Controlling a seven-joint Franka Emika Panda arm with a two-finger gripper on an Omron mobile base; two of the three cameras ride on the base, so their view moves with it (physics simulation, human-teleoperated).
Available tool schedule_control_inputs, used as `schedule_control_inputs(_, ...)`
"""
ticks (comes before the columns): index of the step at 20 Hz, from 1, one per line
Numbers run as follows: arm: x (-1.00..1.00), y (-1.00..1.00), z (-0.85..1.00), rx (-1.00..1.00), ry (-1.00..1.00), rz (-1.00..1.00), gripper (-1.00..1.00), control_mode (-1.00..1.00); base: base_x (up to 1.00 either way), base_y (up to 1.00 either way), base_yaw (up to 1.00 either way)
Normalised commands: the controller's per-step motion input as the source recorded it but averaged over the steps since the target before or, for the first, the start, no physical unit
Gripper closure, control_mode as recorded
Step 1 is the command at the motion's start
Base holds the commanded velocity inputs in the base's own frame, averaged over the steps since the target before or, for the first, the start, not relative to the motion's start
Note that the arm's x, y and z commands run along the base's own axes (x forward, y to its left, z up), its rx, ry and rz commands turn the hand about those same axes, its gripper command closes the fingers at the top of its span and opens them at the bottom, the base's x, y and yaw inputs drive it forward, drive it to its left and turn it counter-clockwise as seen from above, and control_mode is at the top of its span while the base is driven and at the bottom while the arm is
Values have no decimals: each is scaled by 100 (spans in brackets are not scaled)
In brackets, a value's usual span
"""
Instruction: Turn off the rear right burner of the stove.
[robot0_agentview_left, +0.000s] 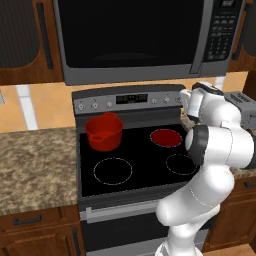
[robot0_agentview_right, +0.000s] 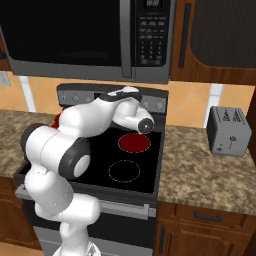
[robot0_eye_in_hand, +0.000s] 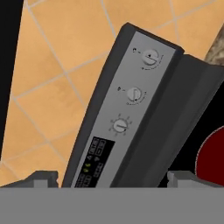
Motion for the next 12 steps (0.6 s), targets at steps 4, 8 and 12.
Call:
schedule_control_inputs(4,39,0,-5,0,0,0,-100,-100,0,0,0)
schedule_control_inputs(8,40,0,-10,0,0,0,-100,-100,0,0,0)
schedule_control_inputs(12,31,0,-22,0,0,0,-100,-100,0,0,0)
